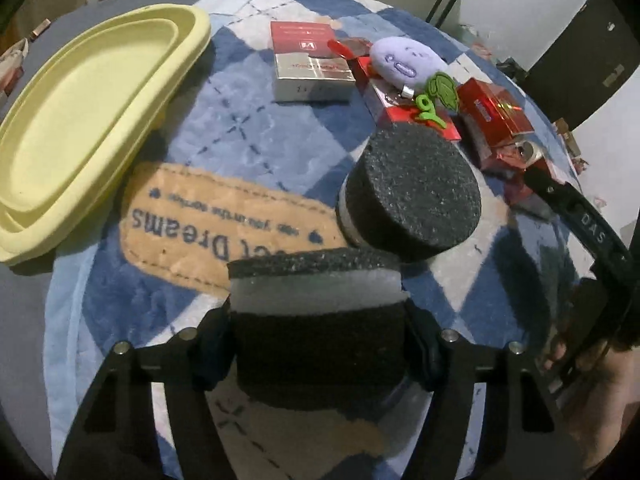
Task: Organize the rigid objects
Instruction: 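Grasp the black foam cylinder with the left gripper and lift it, then carry the foam cylinder into the yellow tray and open the left gripper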
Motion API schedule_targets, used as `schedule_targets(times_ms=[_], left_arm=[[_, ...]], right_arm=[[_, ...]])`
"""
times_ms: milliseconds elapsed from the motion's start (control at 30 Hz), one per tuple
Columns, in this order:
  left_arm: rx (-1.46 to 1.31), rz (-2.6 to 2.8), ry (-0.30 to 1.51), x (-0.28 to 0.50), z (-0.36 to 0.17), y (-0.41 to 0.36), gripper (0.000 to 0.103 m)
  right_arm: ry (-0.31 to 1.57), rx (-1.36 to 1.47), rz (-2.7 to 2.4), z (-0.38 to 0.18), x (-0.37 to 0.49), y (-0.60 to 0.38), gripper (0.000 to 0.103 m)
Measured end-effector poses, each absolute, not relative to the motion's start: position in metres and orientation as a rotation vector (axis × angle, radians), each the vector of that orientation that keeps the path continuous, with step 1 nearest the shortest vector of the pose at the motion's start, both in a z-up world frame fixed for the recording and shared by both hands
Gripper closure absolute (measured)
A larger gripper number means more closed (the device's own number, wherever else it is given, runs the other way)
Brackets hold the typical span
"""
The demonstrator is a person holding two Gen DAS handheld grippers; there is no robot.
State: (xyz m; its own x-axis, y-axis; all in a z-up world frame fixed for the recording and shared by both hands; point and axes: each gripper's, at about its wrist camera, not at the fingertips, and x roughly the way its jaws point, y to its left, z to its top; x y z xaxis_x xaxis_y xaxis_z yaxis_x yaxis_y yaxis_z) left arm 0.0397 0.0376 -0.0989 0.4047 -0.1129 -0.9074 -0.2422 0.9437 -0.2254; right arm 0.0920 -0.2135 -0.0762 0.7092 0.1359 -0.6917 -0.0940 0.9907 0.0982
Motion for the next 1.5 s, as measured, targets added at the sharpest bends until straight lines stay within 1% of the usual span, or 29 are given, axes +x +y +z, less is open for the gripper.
schedule_targets(times_ms=[33, 167, 233, 400, 533, 667, 767, 967, 1133, 1267, 1367, 1500], left_arm=[[-0.337, 0.079, 1.157, 0.040, -0.098, 0.036, 0.034], [-0.335, 0.048, 1.156, 0.042, -0.090, 0.036, 0.034], [-0.338, 0.024, 1.135, 0.042, -0.077, 0.040, 0.034], [-0.272, -0.020, 1.002, 0.049, -0.015, 0.060, 0.034], [-0.302, 0.000, 0.890, 0.047, 0.040, 0.091, 0.034], [-0.320, 0.035, 0.815, 0.034, 0.070, 0.121, 0.034], [-0.326, 0.051, 0.796, 0.022, 0.072, 0.142, 0.034], [-0.305, 0.089, 0.801, 0.009, 0.058, 0.169, 0.034], [-0.283, 0.114, 0.768, 0.016, 0.072, 0.197, 0.034], [-0.301, 0.172, 0.752, 0.024, 0.071, 0.234, 0.034], [-0.318, 0.215, 0.788, 0.035, 0.054, 0.260, 0.034], [-0.339, 0.238, 0.851, 0.045, 0.027, 0.281, 0.034]], right_arm=[[0.767, 0.053, 0.136, -0.076, 0.093, -0.213, 0.012], [0.735, 0.053, 0.172, -0.073, 0.087, -0.216, 0.012], [0.716, 0.055, 0.172, -0.067, 0.081, -0.220, 0.012], [0.668, 0.108, 0.190, -0.037, 0.060, -0.235, 0.012], [0.608, 0.147, 0.219, 0.000, 0.032, -0.247, 0.012], [0.578, 0.148, 0.234, 0.018, 0.003, -0.250, 0.012], [0.593, 0.170, 0.242, 0.017, -0.013, -0.257, 0.012], [0.594, 0.132, 0.239, 0.022, -0.027, -0.251, 0.012], [0.595, 0.056, 0.290, 0.026, -0.031, -0.223, 0.012], [0.577, -0.019, 0.407, 0.035, -0.033, -0.171, 0.012], [0.592, -0.060, 0.514, 0.038, -0.029, -0.118, 0.012], [0.592, -0.174, 0.649, 0.027, -0.022, -0.027, 0.012]])
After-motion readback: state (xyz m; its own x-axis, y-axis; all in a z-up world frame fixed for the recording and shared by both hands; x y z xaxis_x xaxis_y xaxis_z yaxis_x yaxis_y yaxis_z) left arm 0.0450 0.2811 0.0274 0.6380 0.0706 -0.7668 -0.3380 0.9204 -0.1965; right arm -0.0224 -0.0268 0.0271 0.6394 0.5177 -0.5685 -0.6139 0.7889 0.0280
